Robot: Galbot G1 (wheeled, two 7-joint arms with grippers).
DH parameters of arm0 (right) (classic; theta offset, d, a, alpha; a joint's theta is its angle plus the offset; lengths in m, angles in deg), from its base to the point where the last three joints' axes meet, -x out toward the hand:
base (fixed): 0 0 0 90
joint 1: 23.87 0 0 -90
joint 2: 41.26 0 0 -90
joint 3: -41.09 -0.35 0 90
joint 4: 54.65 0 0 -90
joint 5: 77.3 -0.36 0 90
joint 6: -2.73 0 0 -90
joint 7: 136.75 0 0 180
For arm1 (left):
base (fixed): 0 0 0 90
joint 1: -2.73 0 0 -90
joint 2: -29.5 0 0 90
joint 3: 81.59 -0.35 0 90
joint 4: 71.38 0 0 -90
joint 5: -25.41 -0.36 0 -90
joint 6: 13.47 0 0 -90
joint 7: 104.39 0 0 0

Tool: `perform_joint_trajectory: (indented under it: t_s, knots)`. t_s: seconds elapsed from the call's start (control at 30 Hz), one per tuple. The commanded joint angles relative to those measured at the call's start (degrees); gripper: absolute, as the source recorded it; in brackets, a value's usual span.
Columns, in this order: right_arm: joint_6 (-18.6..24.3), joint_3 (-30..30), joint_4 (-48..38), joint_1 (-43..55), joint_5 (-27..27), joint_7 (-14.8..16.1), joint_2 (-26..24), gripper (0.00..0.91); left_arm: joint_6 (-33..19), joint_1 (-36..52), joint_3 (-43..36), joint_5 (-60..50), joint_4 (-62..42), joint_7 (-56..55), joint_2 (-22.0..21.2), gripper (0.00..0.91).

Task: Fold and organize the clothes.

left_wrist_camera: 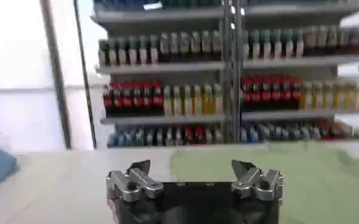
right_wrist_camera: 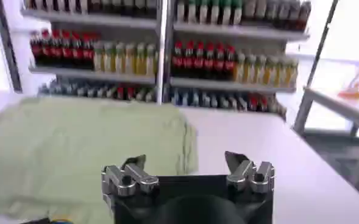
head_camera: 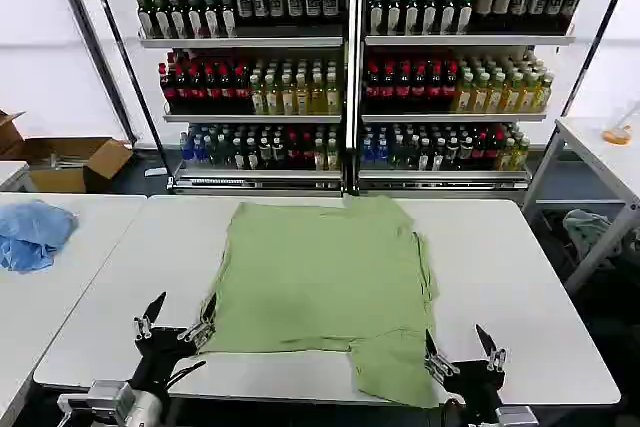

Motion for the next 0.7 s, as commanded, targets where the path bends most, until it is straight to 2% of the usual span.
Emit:
perform_joint_trajectory:
  t_s: [0.03,0.37,0.57,0.6,0.63,0.67,0.7]
  knots:
    - [-3.9,2.1,-1.5,-3.1,0.8,-0.7,0.3,0.907,9.5,3.0,-2.1,1.8,-7.3,-0.6,4.4,0.907]
    - [-3.8,6.3,-5.3,-0.4,0.7,0.2,1.3,0.907,9.4,5.4,-4.1,1.5,-14.6,-0.8,4.1,0.907]
    - [-4.5,7.0,-7.4,0.8,-1.4,-0.2,1.5,0.907,9.4,6.7,-4.7,2.2,-16.9,-1.3,3.8,0.907]
    - [-4.5,7.0,-7.7,0.9,-2.6,-0.4,1.6,0.867,9.3,6.8,-4.8,2.5,-17.2,-1.3,3.9,0.907]
    - [-4.5,7.0,-7.8,1.0,-3.3,-0.6,1.6,0.544,9.3,7.0,-4.8,2.9,-17.3,-1.3,3.9,0.887]
    - [-4.5,7.0,-7.9,1.0,-3.9,-0.9,1.6,0.212,9.3,7.2,-4.8,3.2,-17.4,-1.3,3.9,0.403]
    - [-4.4,6.9,-8.0,1.0,-4.2,-0.9,1.6,0.101,9.3,7.4,-4.8,3.9,-17.6,-1.4,3.9,0.071]
